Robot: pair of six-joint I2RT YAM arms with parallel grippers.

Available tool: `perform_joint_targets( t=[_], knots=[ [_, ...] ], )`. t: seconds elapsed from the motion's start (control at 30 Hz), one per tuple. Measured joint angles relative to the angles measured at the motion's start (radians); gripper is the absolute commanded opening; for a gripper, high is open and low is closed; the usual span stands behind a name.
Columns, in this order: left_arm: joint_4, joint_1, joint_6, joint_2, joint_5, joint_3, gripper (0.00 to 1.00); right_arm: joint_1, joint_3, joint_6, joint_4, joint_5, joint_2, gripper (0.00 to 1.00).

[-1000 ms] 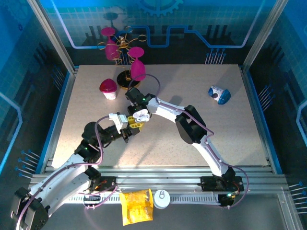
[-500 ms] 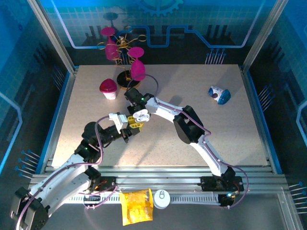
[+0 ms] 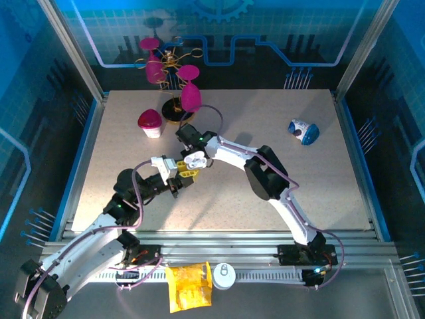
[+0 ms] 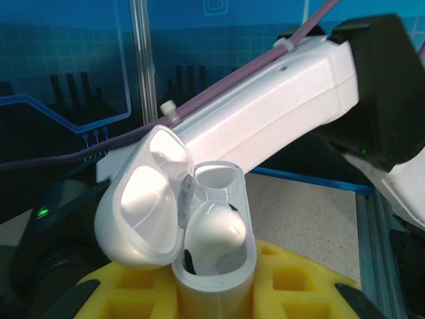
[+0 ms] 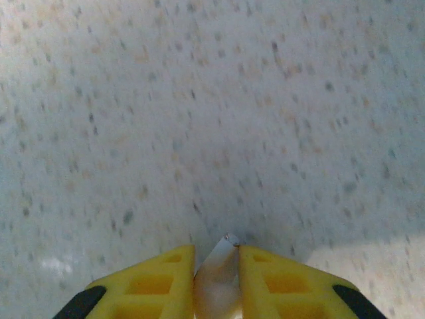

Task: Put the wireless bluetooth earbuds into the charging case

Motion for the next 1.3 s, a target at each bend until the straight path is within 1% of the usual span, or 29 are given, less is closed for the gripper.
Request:
perform_joint_targets(
  t=[0.17,0.37,0.57,0.67,0.83,0.9,1.0,1.07,1.13,1.3],
  knots=[
    [-0.001,0.0,0.0,0.0,0.0,0.0,0.16,-0.002,-0.264,0.023,0.04,0.011,-0.187,0.2],
    [-0.001,0.0,0.0,0.0,0.0,0.0,0.16,-0.027,-0.6,0.069,0.093,0.04,-0.456,0.2],
    [-0.001,0.0,0.0,0.0,0.0,0.0,0.16,-0.076,-0.892,0.135,0.106,0.074,-0.698,0.21],
    [0.0,0.0,-0.001,0.004,0.0,0.0,0.16,-0.115,-0.997,0.17,0.105,0.073,-0.774,0.21],
    [0.0,0.0,-0.001,0.029,0.0,0.0,0.16,-0.188,-1.125,0.226,0.13,0.038,-0.809,0.22],
    [0.0,0.0,-0.001,0.037,0.0,0.0,0.16,-0.2,-1.143,0.245,0.143,0.024,-0.811,0.23],
    [0.0,0.0,-0.001,0.04,0.0,0.0,0.16,-0.201,-1.147,0.266,0.159,0.014,-0.811,0.29],
    [0.0,0.0,-0.001,0.04,0.001,0.0,0.16,-0.201,-1.148,0.275,0.166,0.007,-0.811,0.36],
    [0.0,0.0,-0.001,0.04,0.001,0.0,0.16,-0.201,-1.152,0.287,0.174,-0.003,-0.815,0.41],
    [0.0,0.0,-0.001,0.04,0.0,0.0,0.16,-0.201,-1.203,0.298,0.179,-0.008,-0.887,0.51]
  ],
)
